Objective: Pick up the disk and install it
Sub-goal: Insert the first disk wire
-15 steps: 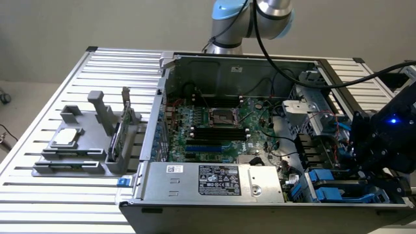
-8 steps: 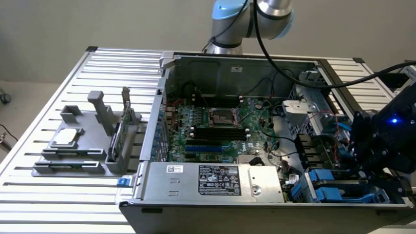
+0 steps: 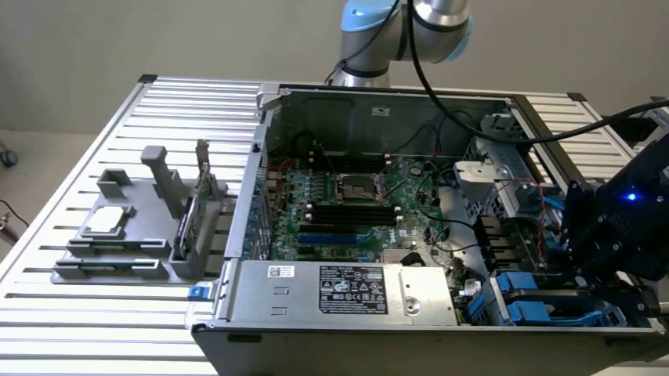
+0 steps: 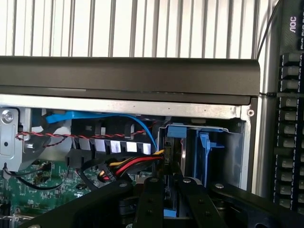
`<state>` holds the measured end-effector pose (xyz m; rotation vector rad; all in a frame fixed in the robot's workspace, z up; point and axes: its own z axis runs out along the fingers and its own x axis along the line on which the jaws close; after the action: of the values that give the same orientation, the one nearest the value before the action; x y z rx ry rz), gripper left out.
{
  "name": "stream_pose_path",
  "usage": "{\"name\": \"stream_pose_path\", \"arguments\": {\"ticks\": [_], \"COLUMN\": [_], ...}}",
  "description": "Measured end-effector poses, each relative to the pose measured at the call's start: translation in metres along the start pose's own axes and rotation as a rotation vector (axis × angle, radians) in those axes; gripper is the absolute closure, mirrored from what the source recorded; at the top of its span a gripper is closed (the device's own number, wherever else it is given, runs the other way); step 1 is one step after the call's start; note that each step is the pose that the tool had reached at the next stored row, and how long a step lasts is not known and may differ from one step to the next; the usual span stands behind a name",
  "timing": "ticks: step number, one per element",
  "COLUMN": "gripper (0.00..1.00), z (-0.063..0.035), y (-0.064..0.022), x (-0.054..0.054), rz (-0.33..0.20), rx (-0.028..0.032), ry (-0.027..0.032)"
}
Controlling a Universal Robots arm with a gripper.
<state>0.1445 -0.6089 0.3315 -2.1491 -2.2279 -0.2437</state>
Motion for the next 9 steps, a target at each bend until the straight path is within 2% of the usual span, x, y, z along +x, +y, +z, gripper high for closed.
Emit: {"name": "stream_pose_path", "arguments": {"ticks": [8,9], "gripper": [0.81,0.75], "z": [0.0016,-0.0005], "y": [-0.0001,0.0001], "x": [-0.0004,-0.0003], "rz": [0.000,0.000], "rx": [0.0005,0.0016], "ry": [0.0008,0.0002]}}
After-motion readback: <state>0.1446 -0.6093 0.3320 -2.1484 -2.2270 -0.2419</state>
